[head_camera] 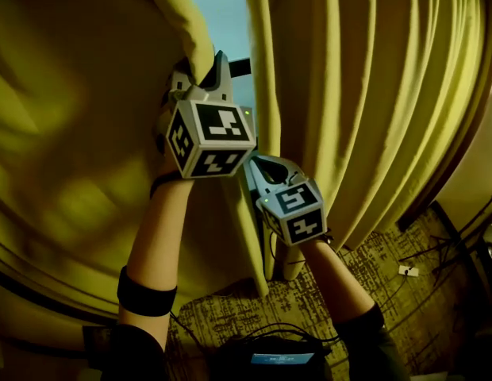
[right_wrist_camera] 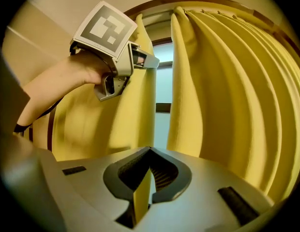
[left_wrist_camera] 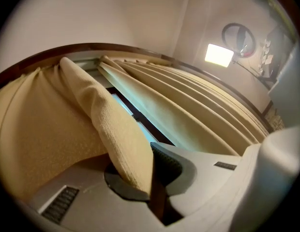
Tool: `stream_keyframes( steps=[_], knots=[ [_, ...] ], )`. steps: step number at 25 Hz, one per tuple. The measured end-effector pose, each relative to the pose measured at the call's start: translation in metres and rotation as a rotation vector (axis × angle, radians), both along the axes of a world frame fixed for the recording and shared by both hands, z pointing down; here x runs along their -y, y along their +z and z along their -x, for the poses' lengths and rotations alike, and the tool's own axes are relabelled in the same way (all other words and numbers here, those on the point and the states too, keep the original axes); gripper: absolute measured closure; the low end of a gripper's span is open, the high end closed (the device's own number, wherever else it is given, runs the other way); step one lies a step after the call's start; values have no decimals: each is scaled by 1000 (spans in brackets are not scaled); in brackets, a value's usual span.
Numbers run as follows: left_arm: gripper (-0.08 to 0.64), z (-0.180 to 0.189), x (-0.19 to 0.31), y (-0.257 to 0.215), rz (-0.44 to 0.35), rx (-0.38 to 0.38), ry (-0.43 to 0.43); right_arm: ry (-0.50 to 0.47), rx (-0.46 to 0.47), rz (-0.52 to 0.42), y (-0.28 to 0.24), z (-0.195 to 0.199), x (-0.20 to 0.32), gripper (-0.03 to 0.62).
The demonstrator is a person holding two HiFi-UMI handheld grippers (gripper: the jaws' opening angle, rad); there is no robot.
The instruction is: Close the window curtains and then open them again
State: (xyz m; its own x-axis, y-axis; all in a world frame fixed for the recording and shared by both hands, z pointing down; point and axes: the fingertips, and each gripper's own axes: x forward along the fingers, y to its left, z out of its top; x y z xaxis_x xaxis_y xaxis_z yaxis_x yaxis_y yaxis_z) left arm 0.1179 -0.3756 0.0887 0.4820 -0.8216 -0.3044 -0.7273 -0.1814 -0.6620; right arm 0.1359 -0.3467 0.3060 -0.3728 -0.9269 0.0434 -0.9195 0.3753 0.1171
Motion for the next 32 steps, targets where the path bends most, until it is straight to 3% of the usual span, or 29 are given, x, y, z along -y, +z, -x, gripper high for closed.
stream_keyframes(
  steps=[4, 7, 12, 17, 23, 28, 32],
  knots=[
    [540, -24, -3, 7, 20, 20, -42, -57, 27, 10, 5, -18, -2, 577],
    [540, -63, 20, 19, 47, 24, -71, -93, 43, 16, 14, -53, 16, 577],
    [540, -42, -12, 10, 47, 0, -130, -158, 40, 26, 13, -37, -15, 577],
    [540, -86, 4, 13, 46, 42, -156, -191, 85, 46, 18, -64, -3, 577],
    [540, -113, -3, 7, 19, 65, -102, -144, 86, 46, 21, -77, 1, 577],
    [540, -166, 16, 12, -4, 81, -28, -59, 95, 68, 28, -124, 24, 577],
    [541, -172, -1, 2, -27, 69, 21, -5, 94, 66, 26, -127, 16, 577]
  ],
)
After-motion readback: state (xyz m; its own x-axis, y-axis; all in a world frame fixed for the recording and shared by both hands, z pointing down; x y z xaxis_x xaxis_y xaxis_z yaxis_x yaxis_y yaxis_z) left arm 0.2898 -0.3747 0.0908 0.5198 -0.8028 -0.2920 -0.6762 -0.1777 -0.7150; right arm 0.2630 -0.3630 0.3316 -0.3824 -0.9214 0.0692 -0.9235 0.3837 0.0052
